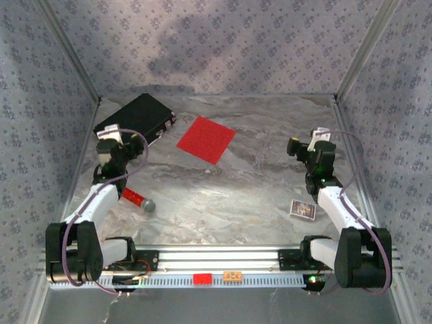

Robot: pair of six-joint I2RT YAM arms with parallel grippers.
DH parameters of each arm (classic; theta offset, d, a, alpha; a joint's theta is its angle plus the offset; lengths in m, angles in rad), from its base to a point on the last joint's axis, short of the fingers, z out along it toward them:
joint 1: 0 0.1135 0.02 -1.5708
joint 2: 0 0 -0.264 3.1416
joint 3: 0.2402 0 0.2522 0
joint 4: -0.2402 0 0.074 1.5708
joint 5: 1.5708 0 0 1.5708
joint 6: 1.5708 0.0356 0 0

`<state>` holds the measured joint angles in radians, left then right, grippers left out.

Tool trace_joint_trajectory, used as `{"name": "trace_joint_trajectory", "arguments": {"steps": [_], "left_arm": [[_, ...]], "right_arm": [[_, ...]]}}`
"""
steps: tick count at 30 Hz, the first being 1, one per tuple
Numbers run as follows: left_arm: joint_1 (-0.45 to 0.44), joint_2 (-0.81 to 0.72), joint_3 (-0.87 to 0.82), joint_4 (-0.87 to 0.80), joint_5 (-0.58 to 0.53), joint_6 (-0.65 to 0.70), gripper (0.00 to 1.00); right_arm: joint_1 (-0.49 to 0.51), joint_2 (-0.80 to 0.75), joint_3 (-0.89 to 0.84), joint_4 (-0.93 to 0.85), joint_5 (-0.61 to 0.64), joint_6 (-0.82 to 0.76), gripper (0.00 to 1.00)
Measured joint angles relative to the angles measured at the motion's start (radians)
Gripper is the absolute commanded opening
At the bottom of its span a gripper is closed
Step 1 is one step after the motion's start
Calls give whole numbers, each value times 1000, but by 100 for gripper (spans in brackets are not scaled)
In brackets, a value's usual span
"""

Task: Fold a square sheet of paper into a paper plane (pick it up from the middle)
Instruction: Move the square sheet of paper to the center of the table.

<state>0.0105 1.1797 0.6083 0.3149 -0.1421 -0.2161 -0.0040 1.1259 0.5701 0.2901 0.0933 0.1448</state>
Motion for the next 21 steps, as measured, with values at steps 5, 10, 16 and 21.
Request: {"name": "trace_joint_trajectory", "arguments": {"steps": [5,10,16,21], "left_arm": [[1,49,157,-190,126,-94,100],[-36,221,301,-289,335,-153,100],[-204,418,473,-423,422,-142,100],[-309,573,632,-518,453,-119,100]], "right_arm": [[-6,-4,131,-216,-90,174,99],[6,7,132,-282,-258,290,99],[68,21,119,-305,-344,373,99],[112,30,98,-318,-372,413,99]]}}
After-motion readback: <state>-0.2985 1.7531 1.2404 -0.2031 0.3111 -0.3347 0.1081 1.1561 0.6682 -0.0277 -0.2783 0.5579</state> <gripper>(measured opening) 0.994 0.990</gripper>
